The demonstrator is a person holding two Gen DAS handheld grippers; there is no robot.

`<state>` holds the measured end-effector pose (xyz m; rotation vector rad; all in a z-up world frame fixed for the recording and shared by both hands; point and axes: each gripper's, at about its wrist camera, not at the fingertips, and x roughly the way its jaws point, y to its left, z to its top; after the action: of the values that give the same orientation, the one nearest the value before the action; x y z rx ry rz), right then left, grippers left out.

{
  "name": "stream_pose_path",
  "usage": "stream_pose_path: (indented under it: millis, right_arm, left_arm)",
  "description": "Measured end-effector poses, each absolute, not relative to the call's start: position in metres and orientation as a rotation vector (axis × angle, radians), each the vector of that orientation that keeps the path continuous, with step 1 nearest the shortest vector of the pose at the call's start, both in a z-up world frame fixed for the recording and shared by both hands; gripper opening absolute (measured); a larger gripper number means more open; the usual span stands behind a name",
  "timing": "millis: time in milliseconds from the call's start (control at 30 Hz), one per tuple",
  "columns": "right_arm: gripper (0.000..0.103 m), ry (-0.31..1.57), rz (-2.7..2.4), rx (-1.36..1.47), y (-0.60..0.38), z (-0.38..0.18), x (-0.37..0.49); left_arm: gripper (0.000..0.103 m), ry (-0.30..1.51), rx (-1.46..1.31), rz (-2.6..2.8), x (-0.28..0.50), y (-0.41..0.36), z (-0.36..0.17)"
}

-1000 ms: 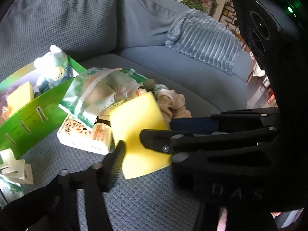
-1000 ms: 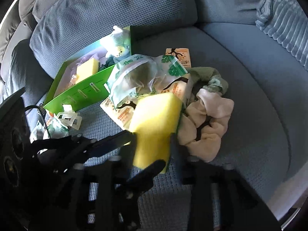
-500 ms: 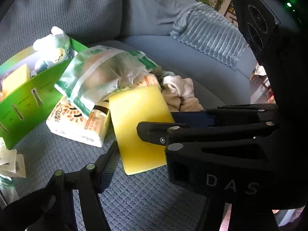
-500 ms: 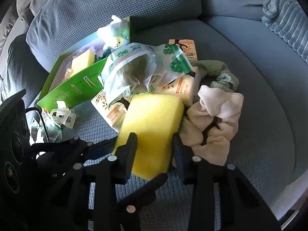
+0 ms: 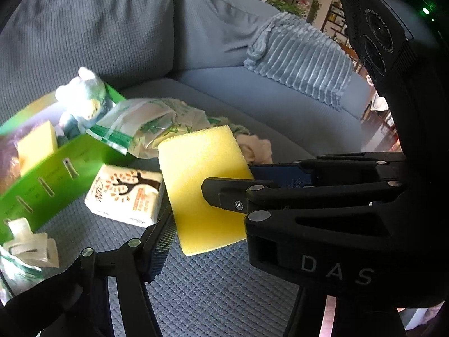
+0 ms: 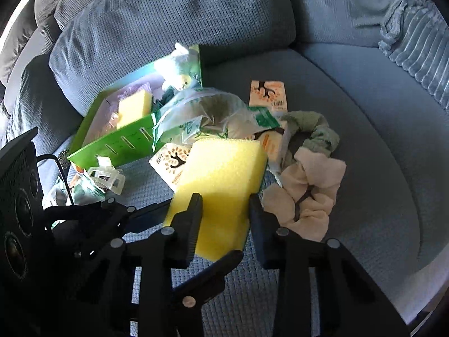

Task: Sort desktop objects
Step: 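Lift the yellow sponge with both grippers and carry it over the green box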

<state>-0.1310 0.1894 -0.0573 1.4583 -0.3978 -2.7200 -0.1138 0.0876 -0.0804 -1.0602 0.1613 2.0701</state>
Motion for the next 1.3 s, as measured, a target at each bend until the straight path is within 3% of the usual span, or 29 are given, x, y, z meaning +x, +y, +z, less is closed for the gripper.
stream_pose_path:
  millis: [833, 1300]
  right_arm:
    - [0.033, -0.275, -2.749, 1.22, 0.161, 0.01, -0.133]
    - [0.033, -0.229, -2.689, 1.163, 0.126, 0.018, -0.16]
  left_arm:
    - [0.066, 0.181, -0.942, 2.211, -0.112, 0.061, -0.019]
    - [0.066, 0.153, -0.959, 2.301, -0.132, 0.026, -0.011]
